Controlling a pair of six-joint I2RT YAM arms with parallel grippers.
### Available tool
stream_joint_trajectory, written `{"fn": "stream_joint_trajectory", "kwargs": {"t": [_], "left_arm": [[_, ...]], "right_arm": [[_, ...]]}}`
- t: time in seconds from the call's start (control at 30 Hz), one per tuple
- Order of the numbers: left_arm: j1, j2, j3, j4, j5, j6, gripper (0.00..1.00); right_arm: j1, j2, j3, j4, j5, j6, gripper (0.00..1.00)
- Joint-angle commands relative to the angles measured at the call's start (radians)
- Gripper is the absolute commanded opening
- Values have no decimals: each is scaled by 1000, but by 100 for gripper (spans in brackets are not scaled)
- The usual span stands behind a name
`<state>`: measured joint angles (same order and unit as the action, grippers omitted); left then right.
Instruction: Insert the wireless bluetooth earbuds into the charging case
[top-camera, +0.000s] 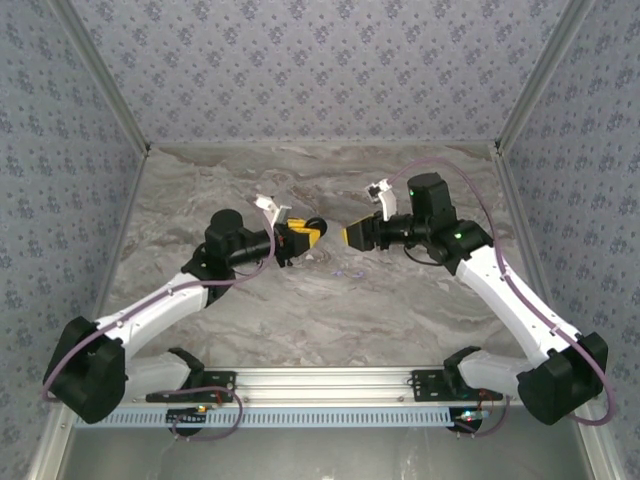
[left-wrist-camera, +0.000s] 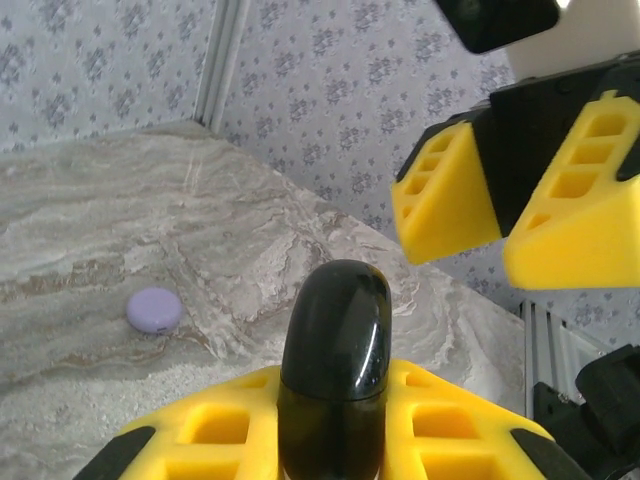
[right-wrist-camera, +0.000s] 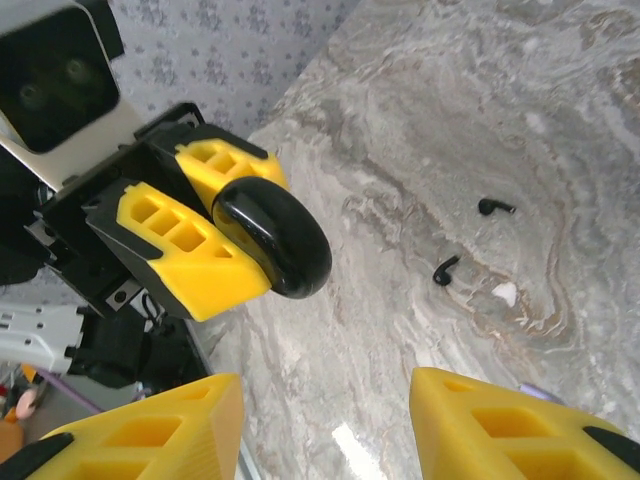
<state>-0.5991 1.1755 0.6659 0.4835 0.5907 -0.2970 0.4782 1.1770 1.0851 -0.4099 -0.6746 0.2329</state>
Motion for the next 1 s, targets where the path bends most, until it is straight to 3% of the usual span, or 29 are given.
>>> {"fn": "stream_joint_trajectory", "kwargs": {"t": [0.0, 0.47, 0.97], "left_arm": [[-11, -34, -5, 46, 44, 116, 21], [-43, -61, -12, 57, 122, 144, 19], [-72, -59, -3, 17, 155, 170, 19]], "right_arm": [[31, -10, 47, -68, 13, -53, 49], [108, 46, 99, -92, 82, -79, 56], [110, 58, 131, -78, 168, -43, 57]]}}
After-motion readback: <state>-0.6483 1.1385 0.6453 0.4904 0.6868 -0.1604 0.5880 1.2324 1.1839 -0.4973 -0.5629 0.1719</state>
